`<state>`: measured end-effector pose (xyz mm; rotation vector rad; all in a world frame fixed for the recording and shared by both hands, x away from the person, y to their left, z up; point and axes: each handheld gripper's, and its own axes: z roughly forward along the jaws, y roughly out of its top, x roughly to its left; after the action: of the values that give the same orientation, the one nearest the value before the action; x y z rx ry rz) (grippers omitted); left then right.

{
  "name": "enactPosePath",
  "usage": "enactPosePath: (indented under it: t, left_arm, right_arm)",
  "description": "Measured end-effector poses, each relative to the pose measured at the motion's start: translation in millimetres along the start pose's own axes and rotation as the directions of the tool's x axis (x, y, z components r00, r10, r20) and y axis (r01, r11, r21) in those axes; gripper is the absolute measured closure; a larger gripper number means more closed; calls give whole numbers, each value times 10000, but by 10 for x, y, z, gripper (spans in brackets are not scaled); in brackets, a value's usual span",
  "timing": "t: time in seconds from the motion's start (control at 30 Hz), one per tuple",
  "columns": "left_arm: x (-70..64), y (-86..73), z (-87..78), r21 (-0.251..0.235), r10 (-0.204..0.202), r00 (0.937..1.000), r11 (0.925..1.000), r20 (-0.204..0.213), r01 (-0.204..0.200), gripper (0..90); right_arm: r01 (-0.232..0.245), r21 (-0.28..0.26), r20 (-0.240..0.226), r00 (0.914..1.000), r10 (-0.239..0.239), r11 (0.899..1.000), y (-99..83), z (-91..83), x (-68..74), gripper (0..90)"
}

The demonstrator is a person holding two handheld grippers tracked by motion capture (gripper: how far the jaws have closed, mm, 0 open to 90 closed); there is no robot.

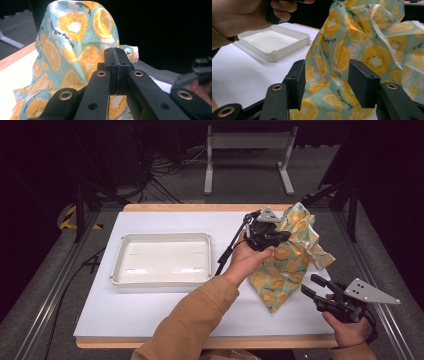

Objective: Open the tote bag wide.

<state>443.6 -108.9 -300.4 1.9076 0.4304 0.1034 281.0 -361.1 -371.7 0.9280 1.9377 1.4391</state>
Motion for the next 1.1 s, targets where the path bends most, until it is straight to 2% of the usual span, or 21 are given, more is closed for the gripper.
enactPosePath:
  t: [0.2, 0.27, 0.3, 0.47, 0.57, 0.7, 0.73, 0.87, 1.0, 1.1]
  left_arm:
    - [-91, -60, -294, -356, 200, 9997, 9992, 149, -194, 897]
    - [-101, -71, -327, -413, 263, 9995, 9988, 146, -257, 897]
    - [-137, -124, -425, -515, 280, 9995, 9983, 165, -271, 897]
    - [-171, -224, -538, -600, 222, 9994, 9980, 270, -205, 897]
    - [-224, -336, -606, -588, 184, 9987, 9982, 486, -155, 897]
    - [-267, -456, -649, -598, 150, 9979, 9981, 630, -112, 897]
    - [-281, -541, -651, -461, 33, 9980, 9989, 630, -4, 897]
    - [-295, -664, -658, -297, -176, 9961, 9994, 866, 202, 897]
    - [-322, -771, -624, -32, -160, 9956, 9999, 922, 163, 897]
    - [-322, -864, -589, 110, -293, 9945, 9995, 1007, 284, 896]
  right_arm:
    - [20, 52, 31, 10000, -20, 10000, -1, 15, 6, 487]
    - [35, 62, 37, 10000, -35, 10000, -2, 25, 10, 487]
    - [22, 77, 45, 10000, -22, 10000, -2, 29, 14, 487]
    - [-12, 94, 45, 10000, 11, 10000, -2, 35, 15, 487]
    - [-10, 115, 7, 10000, 10, 9999, -10, 52, 11, 487]
    - [-17, 143, 10, 10000, 17, 9999, -10, 52, 18, 487]
    - [-8, 104, 18, 10000, 8, 9999, -7, 47, 13, 487]
    - [-80, 126, 38, 10000, 80, 9999, -13, 57, 7, 487]
    - [-133, 59, 40, 9999, 133, 9999, 5, 61, 1, 487]
    - [-226, -86, 35, 9997, 226, 9997, 52, 62, -25, 487]
